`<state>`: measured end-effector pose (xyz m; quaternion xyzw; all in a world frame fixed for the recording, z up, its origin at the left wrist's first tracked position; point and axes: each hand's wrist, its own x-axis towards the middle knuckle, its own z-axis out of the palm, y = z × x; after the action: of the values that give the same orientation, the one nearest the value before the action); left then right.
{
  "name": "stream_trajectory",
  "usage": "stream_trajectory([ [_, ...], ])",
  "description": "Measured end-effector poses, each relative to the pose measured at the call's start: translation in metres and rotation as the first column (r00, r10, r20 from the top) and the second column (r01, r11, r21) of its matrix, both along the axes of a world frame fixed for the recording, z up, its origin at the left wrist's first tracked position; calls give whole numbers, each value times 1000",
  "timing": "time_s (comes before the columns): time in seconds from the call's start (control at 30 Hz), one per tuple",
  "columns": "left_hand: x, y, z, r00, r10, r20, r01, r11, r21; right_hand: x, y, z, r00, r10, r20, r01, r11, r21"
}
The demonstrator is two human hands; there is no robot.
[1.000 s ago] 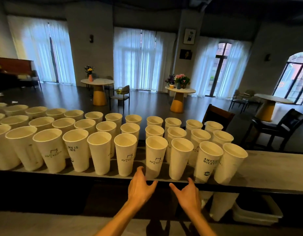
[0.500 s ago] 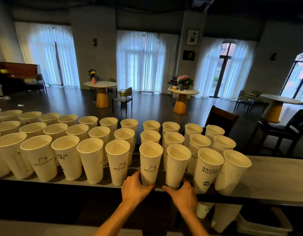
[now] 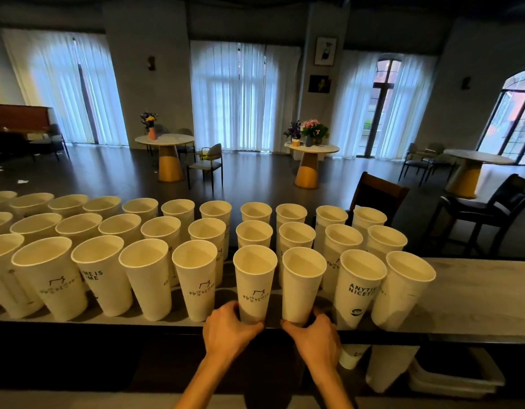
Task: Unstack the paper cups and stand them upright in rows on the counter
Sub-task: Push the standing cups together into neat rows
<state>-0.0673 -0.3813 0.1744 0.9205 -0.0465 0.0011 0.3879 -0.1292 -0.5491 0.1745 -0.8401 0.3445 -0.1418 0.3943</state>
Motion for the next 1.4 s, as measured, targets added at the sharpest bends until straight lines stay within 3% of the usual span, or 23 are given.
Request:
stream_trajectory([
  [0.83, 4, 10, -6, 994, -85, -62, 77, 990, -114, -2, 7, -9, 999, -47, -4, 48, 998, 40],
  [1.17, -6, 6, 4, 997, -34, -73, 27, 994, -106, 0, 0, -10, 1000, -21, -4, 21, 999, 48],
  [1.27, -14, 9, 9, 996, -31, -87, 23, 995, -98, -5, 6, -12, 999, -34, 33, 31, 997, 73],
  [1.4, -28, 27, 5, 985, -46, -166, 17, 985, -173, -26, 31, -12, 954, -226, 196, 187, 962, 201],
])
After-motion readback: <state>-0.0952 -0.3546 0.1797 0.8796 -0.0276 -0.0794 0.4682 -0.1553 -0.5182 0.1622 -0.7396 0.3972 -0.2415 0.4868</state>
